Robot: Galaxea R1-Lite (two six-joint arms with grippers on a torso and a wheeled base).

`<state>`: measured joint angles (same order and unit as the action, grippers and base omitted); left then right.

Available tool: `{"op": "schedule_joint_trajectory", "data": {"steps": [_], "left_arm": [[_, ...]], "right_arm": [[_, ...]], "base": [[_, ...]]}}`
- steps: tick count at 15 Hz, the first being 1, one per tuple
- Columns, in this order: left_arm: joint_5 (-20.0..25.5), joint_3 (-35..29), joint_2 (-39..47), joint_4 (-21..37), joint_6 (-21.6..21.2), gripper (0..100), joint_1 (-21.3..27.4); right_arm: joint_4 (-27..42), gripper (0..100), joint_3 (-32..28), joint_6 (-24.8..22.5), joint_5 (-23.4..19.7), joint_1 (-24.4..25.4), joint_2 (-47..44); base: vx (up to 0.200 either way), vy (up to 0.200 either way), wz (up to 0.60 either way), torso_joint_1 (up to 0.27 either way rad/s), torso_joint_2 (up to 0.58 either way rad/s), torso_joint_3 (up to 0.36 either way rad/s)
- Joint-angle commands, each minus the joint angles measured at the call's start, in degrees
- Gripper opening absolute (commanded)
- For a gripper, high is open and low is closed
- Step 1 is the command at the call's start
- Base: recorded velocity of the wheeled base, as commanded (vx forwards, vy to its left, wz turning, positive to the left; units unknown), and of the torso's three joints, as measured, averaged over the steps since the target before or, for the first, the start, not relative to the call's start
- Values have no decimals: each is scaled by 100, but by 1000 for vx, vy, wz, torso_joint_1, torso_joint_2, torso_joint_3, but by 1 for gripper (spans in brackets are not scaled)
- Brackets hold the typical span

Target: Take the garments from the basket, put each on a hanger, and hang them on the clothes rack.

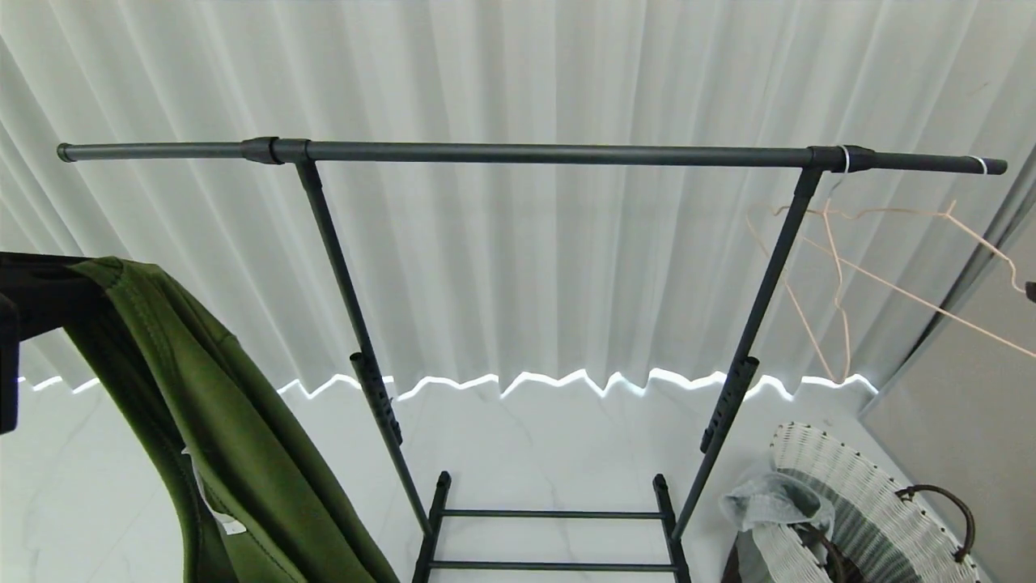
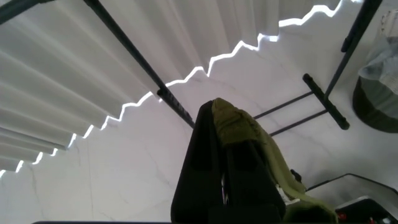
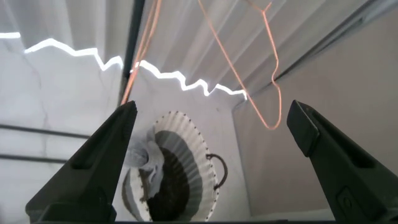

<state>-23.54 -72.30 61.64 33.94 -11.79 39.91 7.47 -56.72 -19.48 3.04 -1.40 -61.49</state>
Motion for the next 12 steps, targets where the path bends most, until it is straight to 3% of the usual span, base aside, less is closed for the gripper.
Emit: {"op": "schedule_joint_trajectory", "data": {"steps": [1, 3, 12], "left_arm": [[-1, 32, -55, -1, 1, 0, -1], [-1, 32, -64, -1, 1, 0, -1], [-10, 164, -90, -1, -140, 0, -1]], "right_arm": [[0, 100, 3, -3, -5, 0, 5], [0, 100, 3, -3, -5, 0, 5], [0, 100, 12, -3, 13, 17, 41]], "base": [[200, -200, 0, 12, -2, -2], [200, -200, 0, 2, -7, 5], [0, 0, 0, 0, 0, 0]]}}
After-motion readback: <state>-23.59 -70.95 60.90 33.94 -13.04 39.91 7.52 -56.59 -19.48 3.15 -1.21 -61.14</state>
